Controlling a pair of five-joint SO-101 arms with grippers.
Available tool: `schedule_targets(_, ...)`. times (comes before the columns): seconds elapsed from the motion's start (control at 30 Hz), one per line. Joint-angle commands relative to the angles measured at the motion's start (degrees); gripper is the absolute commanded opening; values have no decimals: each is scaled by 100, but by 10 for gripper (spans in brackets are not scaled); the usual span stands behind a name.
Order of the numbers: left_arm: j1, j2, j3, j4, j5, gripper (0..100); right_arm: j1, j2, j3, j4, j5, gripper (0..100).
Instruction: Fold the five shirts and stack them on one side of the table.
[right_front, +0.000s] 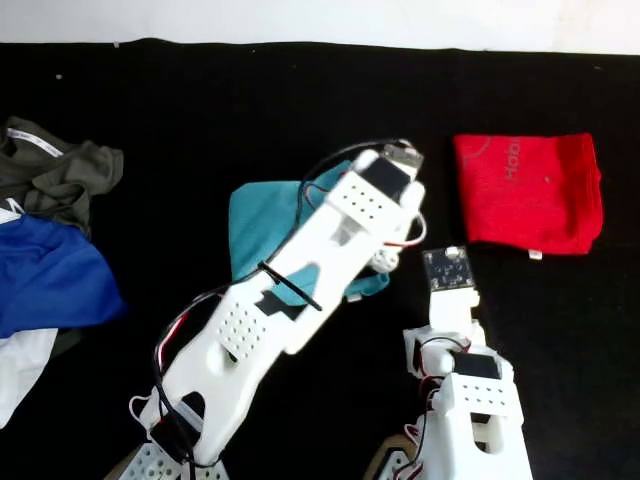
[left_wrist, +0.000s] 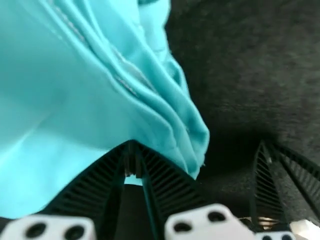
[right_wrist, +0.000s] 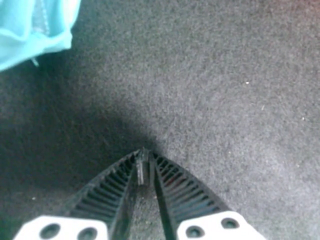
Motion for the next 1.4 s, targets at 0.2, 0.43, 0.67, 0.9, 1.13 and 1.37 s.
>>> schedule_targets(0.2,-743,-1297,-22,-26,44,9,119,-4,4,-163,-62,5)
schedule_targets(0.43,-2404,-1156,4,-387,35,9,119,-4,13,-163,-62,5)
schedule_targets(0.67,-3222,-48,-22,-1407,62,9,119,-4,13,-163,-62,5)
schedule_targets(0.9,-3284,198,-31,-1495,70,9,40,-101,-1912,1305,-62,5)
schedule_targets(1.13,-3336,-4,-31,-1486,70,9,-1007,1244,-4840,2167,-62,5)
schedule_targets(1.37,-3336,13,4,-1486,79,9,-2167,3011,-5745,2158,-791,5)
